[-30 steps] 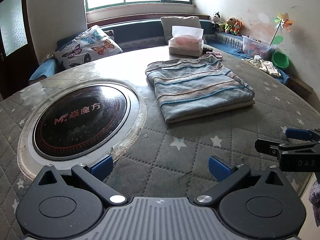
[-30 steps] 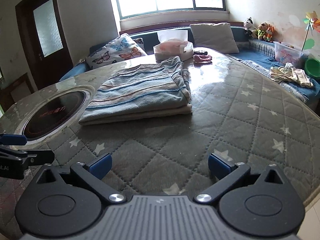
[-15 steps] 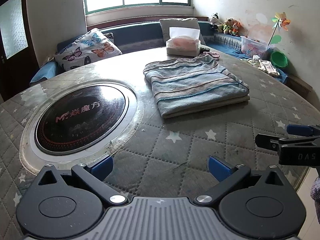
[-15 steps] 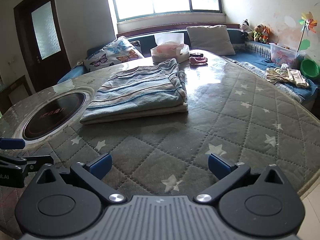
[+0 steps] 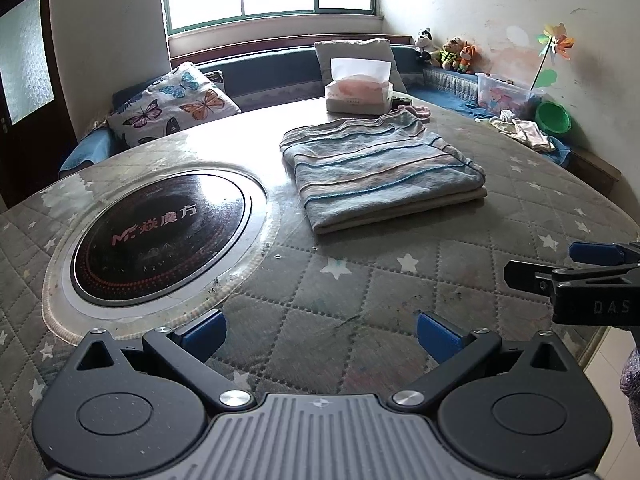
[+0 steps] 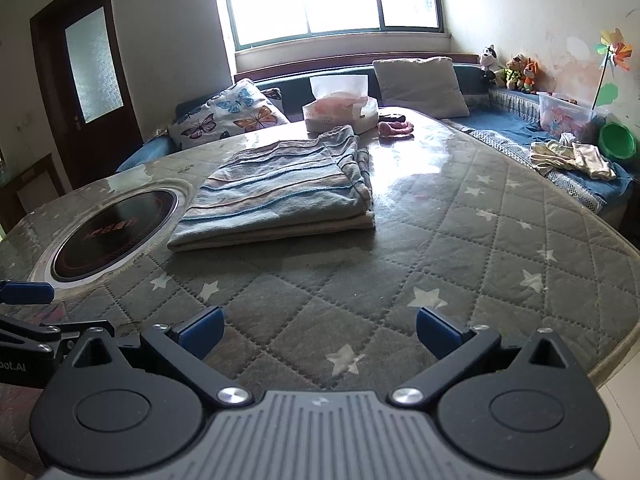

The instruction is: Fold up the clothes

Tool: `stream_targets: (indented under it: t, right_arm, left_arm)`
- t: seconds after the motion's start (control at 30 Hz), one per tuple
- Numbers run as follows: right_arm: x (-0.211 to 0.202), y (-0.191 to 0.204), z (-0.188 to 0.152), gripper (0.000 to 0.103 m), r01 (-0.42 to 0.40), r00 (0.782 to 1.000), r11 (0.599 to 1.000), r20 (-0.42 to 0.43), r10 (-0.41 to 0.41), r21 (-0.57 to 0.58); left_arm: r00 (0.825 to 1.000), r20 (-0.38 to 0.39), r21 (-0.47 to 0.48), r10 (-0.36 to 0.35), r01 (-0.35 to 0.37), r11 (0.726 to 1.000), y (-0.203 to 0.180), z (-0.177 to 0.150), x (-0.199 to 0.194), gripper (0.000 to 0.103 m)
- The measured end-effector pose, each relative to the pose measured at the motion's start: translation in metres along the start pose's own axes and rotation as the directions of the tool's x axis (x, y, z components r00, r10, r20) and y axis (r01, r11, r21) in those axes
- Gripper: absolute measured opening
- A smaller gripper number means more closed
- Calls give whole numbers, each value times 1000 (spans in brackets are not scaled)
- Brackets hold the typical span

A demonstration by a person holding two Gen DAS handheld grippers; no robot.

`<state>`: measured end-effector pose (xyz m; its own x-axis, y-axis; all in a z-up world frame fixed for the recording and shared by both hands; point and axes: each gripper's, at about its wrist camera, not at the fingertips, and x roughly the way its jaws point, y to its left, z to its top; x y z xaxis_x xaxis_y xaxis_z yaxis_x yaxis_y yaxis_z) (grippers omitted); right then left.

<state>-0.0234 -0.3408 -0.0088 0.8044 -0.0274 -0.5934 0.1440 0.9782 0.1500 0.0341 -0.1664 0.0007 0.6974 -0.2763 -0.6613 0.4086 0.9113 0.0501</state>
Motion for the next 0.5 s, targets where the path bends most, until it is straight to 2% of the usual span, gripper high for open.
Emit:
stream_targets:
  t: [0.5]
  right_arm:
    - [-18, 5, -4, 103, 3, 1000, 1000, 24, -3, -10]
  left_arm:
    - [1000, 22, 11, -3, 3, 1000, -6, -8, -15, 103]
